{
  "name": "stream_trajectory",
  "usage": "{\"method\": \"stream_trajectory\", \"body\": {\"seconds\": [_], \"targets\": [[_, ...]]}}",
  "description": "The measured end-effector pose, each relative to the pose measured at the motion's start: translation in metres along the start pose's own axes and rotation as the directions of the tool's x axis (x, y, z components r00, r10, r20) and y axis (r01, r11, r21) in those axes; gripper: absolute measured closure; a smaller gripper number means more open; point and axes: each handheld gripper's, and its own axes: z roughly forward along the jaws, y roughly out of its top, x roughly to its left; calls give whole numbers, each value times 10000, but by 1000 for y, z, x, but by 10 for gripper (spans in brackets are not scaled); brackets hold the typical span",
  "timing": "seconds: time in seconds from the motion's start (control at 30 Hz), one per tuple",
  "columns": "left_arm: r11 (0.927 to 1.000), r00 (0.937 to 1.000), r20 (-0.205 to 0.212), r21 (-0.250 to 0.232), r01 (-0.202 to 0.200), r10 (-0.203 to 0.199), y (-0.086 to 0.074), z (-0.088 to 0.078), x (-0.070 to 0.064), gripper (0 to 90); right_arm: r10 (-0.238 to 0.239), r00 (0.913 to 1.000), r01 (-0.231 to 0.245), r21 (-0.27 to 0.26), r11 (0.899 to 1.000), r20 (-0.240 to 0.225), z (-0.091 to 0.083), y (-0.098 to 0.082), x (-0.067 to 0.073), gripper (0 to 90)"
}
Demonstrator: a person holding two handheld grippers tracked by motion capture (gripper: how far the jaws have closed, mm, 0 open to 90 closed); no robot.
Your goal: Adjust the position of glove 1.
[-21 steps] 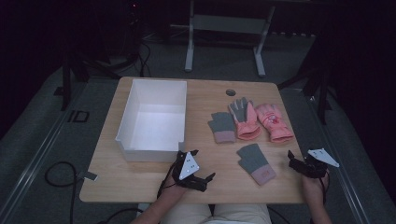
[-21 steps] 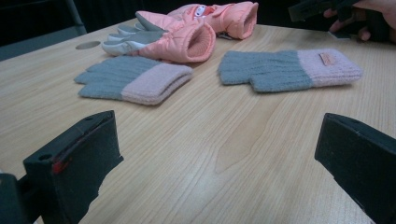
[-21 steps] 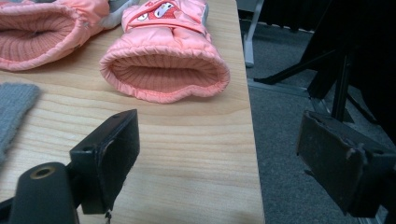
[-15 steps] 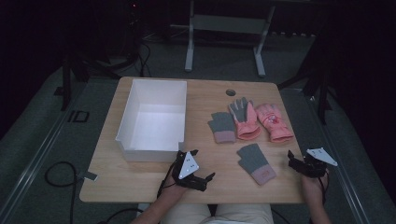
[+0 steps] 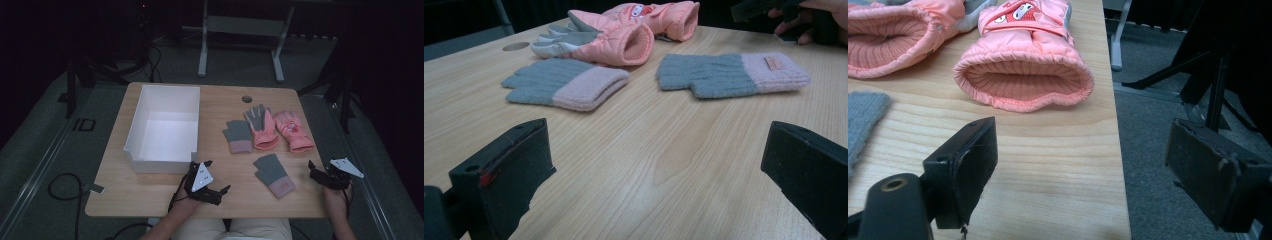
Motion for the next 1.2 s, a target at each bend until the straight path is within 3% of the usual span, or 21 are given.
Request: {"method": "stream_trajectory", "body": {"seconds": [0.23, 0.43, 0.77, 0.9, 0.97, 1.03, 1.2], "targets": [[10000, 10000, 13, -36, -21, 21, 0, 0, 0, 0, 313, 9994, -316, 184, 9993, 139, -4, 13, -2, 133], [10000, 10000, 13, -43, -36, 36, 0, 0, 0, 0, 498, 9984, -497, -60, 9987, 282, -14, 34, -2, 133], [10000, 10000, 24, -64, -50, 50, 0, 0, -1, 0, 466, 9989, -468, -482, 9977, -58, -18, 65, 12, 118], [10000, 10000, 37, -68, -69, 69, 0, 0, -1, 0, 620, 9979, -626, -340, 9975, -191, -18, 77, 17, 136], [10000, 10000, 37, -67, -66, 66, 0, 0, -1, 0, 904, 9944, -900, 93, 9959, -555, -16, 85, 19, 140], [10000, 10000, 42, -64, -67, 67, 0, 0, -1, 0, 1212, 9895, -1210, 64, 9926, -784, -15, 89, 20, 142], [10000, 10000, 42, -61, -71, 72, 0, -1, 0, 0, 1230, 9906, -1218, 239, 9923, -590, -9, 102, 31, 122]]}}
